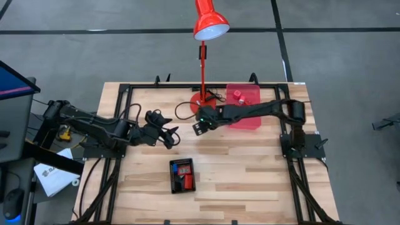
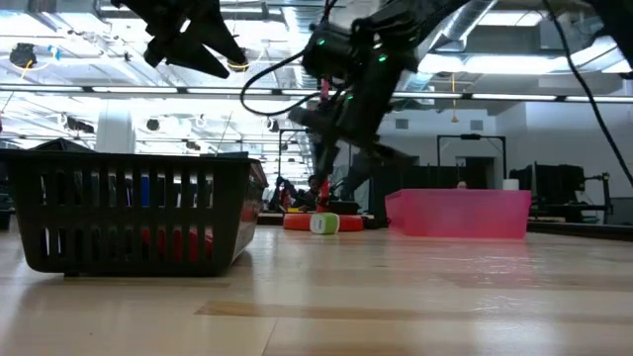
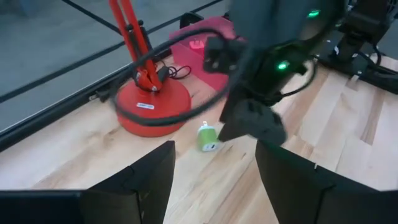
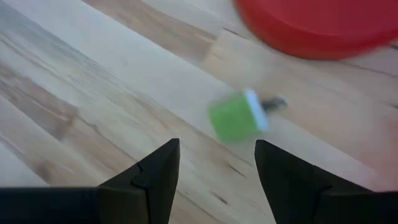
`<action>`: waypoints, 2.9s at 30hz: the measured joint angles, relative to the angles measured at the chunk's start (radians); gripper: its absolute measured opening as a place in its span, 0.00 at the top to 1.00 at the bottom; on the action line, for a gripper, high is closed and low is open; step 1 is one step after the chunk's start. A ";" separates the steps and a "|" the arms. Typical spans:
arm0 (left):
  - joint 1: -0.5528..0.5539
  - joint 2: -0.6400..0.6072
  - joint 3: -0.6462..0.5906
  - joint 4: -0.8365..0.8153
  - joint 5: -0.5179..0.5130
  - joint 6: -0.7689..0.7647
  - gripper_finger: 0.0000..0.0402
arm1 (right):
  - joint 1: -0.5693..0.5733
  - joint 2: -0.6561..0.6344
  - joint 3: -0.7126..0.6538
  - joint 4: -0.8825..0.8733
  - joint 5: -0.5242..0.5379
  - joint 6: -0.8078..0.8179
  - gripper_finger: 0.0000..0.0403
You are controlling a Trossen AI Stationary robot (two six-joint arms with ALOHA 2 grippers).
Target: Pick & Place Office items
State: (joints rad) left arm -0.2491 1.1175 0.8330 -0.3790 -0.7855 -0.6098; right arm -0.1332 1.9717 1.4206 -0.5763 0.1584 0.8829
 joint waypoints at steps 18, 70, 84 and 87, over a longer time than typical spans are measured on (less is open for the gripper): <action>-0.042 -0.033 0.000 -0.118 -0.001 0.002 0.45 | -0.024 0.045 0.235 -0.232 -0.193 -0.684 0.41; -0.249 -0.176 0.001 -0.540 -0.262 -0.315 0.45 | -0.069 0.250 0.231 -0.231 -0.069 -1.663 0.62; -0.249 -0.176 0.001 -0.541 -0.261 -0.315 0.45 | 0.072 0.198 0.221 -0.331 -0.163 -1.517 0.67; -0.249 -0.176 0.001 -0.544 -0.261 -0.315 0.45 | 0.094 0.115 0.224 -0.365 -0.119 -1.441 0.68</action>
State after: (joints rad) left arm -0.4984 0.9417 0.8337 -0.9232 -1.0470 -0.9253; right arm -0.0395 2.0863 1.6448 -0.9409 0.0390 -0.5577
